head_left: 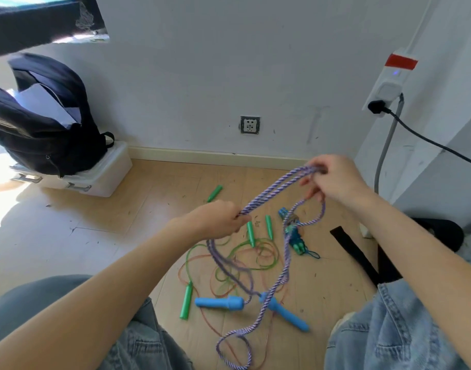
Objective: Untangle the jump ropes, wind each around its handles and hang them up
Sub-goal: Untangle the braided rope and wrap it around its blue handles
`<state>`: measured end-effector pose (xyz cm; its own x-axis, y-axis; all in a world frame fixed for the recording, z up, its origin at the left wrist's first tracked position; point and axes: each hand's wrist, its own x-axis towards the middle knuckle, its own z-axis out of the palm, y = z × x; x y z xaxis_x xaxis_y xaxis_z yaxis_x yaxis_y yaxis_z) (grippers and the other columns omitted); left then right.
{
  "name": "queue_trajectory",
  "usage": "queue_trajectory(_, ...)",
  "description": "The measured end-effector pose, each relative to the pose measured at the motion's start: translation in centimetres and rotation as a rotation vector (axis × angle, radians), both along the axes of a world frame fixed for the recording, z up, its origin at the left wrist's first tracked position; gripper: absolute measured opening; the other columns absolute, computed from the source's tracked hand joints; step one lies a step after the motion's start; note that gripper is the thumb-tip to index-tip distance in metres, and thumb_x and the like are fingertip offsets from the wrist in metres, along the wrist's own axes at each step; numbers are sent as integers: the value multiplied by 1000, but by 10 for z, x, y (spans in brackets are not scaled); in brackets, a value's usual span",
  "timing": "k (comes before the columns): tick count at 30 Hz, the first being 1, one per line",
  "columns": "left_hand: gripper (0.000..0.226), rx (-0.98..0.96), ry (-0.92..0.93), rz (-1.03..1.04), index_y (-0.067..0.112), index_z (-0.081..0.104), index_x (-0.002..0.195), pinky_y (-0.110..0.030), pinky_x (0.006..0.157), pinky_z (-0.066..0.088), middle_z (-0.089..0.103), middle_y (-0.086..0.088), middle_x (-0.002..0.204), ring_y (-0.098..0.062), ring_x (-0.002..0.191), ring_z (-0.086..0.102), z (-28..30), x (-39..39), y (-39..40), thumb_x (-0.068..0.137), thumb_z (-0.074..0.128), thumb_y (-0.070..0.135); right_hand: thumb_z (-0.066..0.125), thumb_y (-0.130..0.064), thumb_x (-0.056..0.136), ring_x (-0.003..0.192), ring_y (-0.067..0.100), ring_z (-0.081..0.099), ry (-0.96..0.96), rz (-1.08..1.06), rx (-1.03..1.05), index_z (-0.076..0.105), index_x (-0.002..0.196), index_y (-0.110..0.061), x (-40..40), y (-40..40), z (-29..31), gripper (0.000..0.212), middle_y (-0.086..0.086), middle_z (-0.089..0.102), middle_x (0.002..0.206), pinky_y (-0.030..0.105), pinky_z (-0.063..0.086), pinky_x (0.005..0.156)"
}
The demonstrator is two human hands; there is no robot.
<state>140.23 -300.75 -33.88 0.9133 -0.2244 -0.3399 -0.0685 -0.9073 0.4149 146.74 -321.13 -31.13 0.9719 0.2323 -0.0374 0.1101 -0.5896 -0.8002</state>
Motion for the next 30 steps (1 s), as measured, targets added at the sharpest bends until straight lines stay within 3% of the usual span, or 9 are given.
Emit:
queue_trajectory(3, 39, -69, -184, 11, 19, 53, 64, -14, 46, 35, 54, 5, 61, -6, 52, 49, 15, 5, 0, 96, 41, 37, 66, -5, 81, 53, 6, 65, 139, 341, -303, 34, 136, -24, -20, 11, -11, 66, 4, 53, 125, 14, 41, 38)
queue_trajectory(6, 34, -365, -178, -5, 21, 55, 59, -11, 38, 30, 47, 11, 49, 0, 39, 40, 28, 6, -5, 92, 52, 33, 58, -4, 87, 57, 14, 68, 262, 590, -58, 53, 111, -17, -34, 30, -13, 28, 6, 64, 98, 17, 43, 39)
queue_trajectory(9, 31, -442, -89, 8, 16, 51, 66, -15, 50, 38, 52, 7, 54, -4, 45, 44, 22, 3, -7, 95, 47, 28, 38, 5, 93, 42, 15, 62, 165, 230, 227, 53, 80, -6, -22, 26, -6, 23, 11, 57, 66, 19, 40, 33)
queue_trajectory(12, 35, -36, 40, -52, 10, 52, 78, -25, 69, 43, 63, -10, 77, -17, 67, 55, 5, -2, -4, 100, 33, 30, 38, 4, 94, 40, 10, 60, 29, -62, 264, 54, 81, -7, -6, 10, -3, 24, 11, 59, 73, 18, 41, 34)
queue_trajectory(14, 37, 67, 16, -51, 7, 54, 83, -29, 72, 43, 63, -14, 84, -23, 77, 58, 2, -2, -4, 100, 32, 31, 49, 2, 90, 44, 10, 63, 54, 72, 6, 55, 104, -8, -10, 7, -4, 18, 8, 62, 95, 17, 40, 34)
queue_trajectory(16, 38, -15, -82, -50, 11, 53, 72, -26, 65, 41, 58, -5, 70, -21, 69, 56, 11, 1, -6, 99, 35, 32, 63, -2, 83, 48, 8, 64, 110, 311, -216, 45, 127, -20, -19, 12, -13, 51, -6, 55, 113, 14, 39, 36)
queue_trajectory(19, 35, -199, -137, -79, 21, 50, 63, -14, 46, 34, 50, 7, 57, -7, 50, 46, 20, 4, -9, 96, 42, 31, 62, -8, 84, 52, 12, 67, 192, 575, -93, 58, 105, -18, -30, 23, -13, 23, -15, 65, 90, 17, 42, 38)
queue_trajectory(25, 27, -249, 154, -68, 11, 53, 88, -24, 80, 43, 68, -2, 94, -12, 81, 56, 4, -3, 1, 100, 35, 27, 51, -3, 91, 32, 7, 52, 28, 91, 196, 62, 88, 1, -11, 11, -2, 12, 3, 59, 60, 16, 33, 30)
queue_trajectory(30, 30, -244, 63, -85, 21, 41, 70, -21, 58, 45, 54, 5, 58, -10, 52, 52, 5, -2, 0, 99, 38, 29, 68, -12, 80, 43, -7, 50, -22, 431, -431, 58, 103, -23, -25, 12, -14, 27, -12, 59, 97, 8, 35, 41)
